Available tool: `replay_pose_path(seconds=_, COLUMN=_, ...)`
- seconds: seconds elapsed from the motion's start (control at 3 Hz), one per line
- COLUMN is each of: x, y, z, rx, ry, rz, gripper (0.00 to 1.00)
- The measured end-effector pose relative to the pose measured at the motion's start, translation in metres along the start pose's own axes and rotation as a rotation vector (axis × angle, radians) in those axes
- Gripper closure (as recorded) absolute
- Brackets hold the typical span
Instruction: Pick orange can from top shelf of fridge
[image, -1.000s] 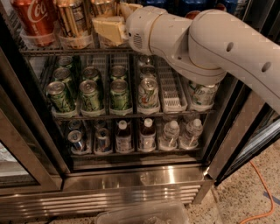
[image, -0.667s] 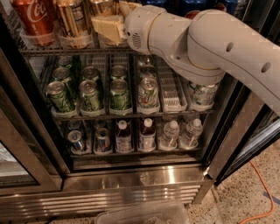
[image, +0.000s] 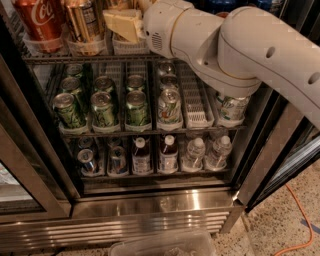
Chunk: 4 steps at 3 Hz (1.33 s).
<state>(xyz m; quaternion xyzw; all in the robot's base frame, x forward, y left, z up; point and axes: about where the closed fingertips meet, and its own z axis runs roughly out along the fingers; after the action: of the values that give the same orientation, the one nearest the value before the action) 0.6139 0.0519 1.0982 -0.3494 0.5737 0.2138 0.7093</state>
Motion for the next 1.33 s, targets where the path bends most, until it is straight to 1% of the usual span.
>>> replay_pose_path(seconds=1.0, x=-0.018, y=-0.006, z=-0.014, rx=0.040, ry=-0.033, rz=-0.045, gripper=1.00)
replay_pose_path(seconds=1.33, x=-0.024, y=-0.005, z=-0.017, rx=0.044, ry=-0.046, rz=-0.055, gripper=1.00)
